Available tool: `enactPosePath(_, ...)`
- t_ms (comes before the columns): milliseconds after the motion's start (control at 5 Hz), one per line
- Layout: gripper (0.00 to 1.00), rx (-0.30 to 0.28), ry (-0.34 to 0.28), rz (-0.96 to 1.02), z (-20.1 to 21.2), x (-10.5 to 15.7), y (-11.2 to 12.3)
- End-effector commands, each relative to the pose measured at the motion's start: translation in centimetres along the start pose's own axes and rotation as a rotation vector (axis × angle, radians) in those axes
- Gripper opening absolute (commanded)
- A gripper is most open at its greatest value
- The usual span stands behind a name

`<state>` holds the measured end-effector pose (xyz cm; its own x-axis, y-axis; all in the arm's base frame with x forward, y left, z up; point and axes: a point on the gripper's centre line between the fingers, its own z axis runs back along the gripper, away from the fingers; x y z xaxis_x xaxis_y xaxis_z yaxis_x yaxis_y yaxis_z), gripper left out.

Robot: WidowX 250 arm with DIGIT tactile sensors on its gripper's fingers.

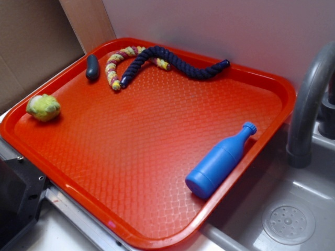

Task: Grab the plastic pickle.

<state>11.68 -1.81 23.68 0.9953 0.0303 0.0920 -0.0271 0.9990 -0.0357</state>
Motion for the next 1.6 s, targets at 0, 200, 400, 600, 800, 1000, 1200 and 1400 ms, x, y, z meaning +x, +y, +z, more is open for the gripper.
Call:
enactPosePath(0,1.0,0.0,0.0,0.0,0.0,0.0,0.0)
enactPosePath(200,1.0,-0.039,0.033,0.257,-3.5,4.8,2.3)
enactPosePath(400,1.0,-0.039,-0.046,0.503,-8.0,8.9,4.9)
enactPosePath(600,1.0,0.004,-0.088,0.747,-11.9,12.0,8.0)
enactPosePath(800,1.0,0.053,-0.16,0.86,-14.2,13.9,10.0)
enactPosePath(1000,1.0,0.193,-0.14,0.952,-16.5,14.7,13.1)
enactPosePath(1200,1.0,0.233,-0.111,0.993,-18.0,15.3,15.5)
enactPosePath(1400,1.0,0.249,-0.113,0.978,-17.8,15.0,16.4)
